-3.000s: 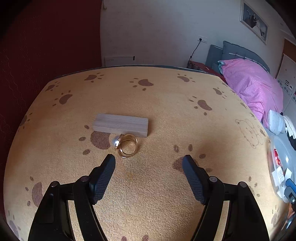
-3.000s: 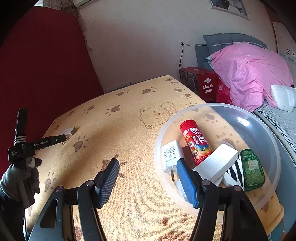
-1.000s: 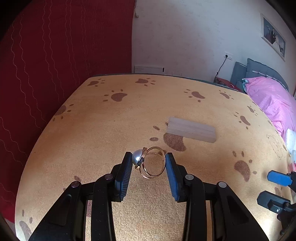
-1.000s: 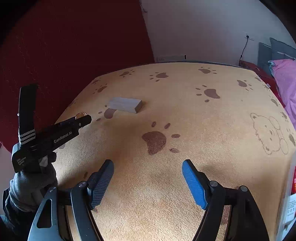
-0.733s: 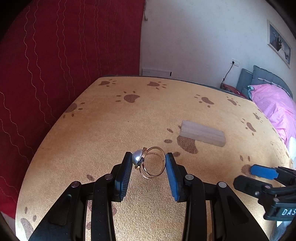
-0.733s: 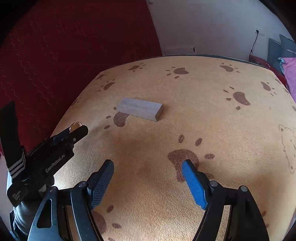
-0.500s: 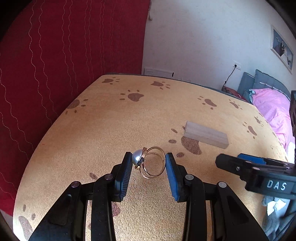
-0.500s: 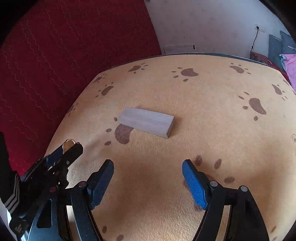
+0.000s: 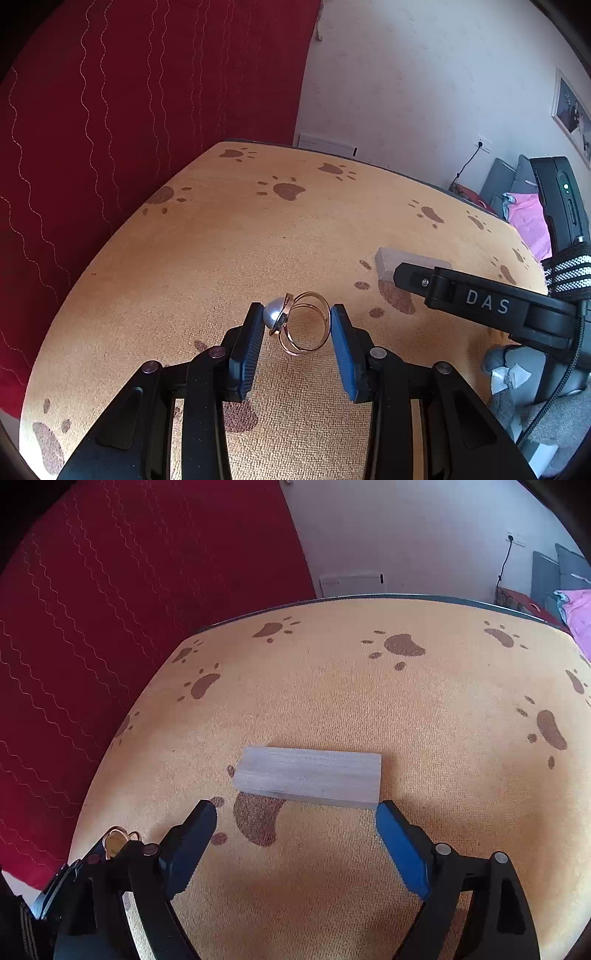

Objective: Organize rigid objects

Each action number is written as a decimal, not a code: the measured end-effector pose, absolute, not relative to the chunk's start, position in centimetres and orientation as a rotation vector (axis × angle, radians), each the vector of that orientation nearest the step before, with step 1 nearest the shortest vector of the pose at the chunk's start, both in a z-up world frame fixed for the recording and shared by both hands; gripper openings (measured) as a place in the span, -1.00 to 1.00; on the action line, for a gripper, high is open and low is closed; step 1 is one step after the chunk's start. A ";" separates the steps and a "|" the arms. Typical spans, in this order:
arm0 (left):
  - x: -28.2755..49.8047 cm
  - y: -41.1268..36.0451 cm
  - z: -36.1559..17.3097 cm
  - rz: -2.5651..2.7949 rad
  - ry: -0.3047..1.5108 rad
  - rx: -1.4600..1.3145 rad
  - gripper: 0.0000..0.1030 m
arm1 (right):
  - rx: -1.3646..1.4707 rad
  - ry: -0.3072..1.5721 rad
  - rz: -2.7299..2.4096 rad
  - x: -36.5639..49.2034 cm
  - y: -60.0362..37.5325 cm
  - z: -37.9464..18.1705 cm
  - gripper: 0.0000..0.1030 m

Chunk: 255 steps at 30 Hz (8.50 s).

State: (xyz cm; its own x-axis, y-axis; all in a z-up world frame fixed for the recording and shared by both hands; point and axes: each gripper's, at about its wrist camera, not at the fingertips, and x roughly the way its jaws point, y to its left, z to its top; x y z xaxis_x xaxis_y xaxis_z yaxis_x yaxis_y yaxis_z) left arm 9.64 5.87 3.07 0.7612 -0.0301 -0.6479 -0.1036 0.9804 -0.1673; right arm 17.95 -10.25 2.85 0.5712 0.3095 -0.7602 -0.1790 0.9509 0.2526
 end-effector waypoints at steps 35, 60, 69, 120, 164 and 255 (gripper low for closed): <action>9.7 5.6 2.7 -0.015 0.716 -0.204 -0.27 | -0.031 0.831 0.262 15.1 -9.5 3.8 0.83; 8.3 2.2 3.1 -0.162 0.720 -0.162 -0.27 | 0.134 0.814 0.094 3.2 -20.5 4.8 0.83; 8.5 1.6 2.8 -0.168 0.734 -0.142 -0.27 | 0.155 0.784 0.018 -0.1 -23.8 5.4 0.83; 4.5 -7.4 3.9 -0.384 0.764 -0.080 -0.27 | 0.401 0.865 -0.145 -6.6 -31.0 1.8 0.81; 2.8 -14.9 5.1 -0.461 0.768 0.065 -0.27 | 0.330 0.621 -0.380 -6.7 -40.7 7.0 0.84; -1.3 -39.7 7.3 -0.897 0.678 0.281 -0.26 | 0.346 0.616 -0.564 -11.6 -50.8 4.4 0.85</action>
